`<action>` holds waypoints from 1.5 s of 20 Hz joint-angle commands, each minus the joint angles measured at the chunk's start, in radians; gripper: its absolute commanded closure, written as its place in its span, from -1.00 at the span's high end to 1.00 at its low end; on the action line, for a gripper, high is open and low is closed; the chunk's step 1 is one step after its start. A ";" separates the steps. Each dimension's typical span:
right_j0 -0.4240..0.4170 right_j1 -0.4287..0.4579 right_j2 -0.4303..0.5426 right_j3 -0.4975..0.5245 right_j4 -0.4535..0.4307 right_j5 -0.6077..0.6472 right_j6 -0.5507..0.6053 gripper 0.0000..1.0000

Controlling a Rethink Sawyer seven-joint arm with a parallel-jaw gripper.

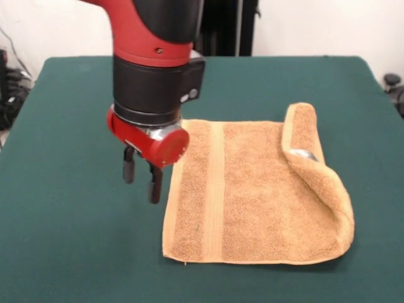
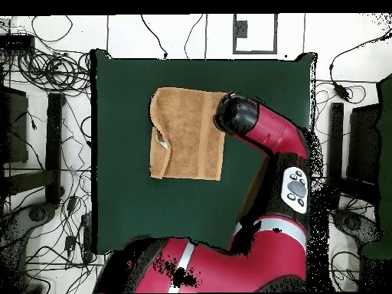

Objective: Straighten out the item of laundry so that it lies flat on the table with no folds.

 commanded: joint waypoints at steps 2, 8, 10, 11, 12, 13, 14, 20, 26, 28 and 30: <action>0.011 -0.027 0.185 0.173 0.064 0.085 0.156 1.00; 0.063 -0.020 0.175 0.159 0.057 0.058 0.180 1.00; 0.085 -0.022 0.161 0.157 0.059 0.070 0.198 1.00; 0.096 -0.025 0.155 0.160 0.062 0.078 0.209 1.00; 0.106 -0.027 0.148 0.162 0.066 0.085 0.220 1.00; 0.115 -0.029 0.145 0.165 0.071 0.088 0.229 1.00; 0.124 -0.031 0.142 0.169 0.077 0.091 0.239 1.00; 0.175 -0.009 0.135 0.173 0.134 0.058 0.299 1.00; 0.202 0.030 0.115 0.130 0.165 0.077 0.292 1.00; 0.210 0.050 0.086 0.093 0.154 0.127 0.277 1.00; 0.202 0.072 0.080 0.055 0.136 0.151 0.235 1.00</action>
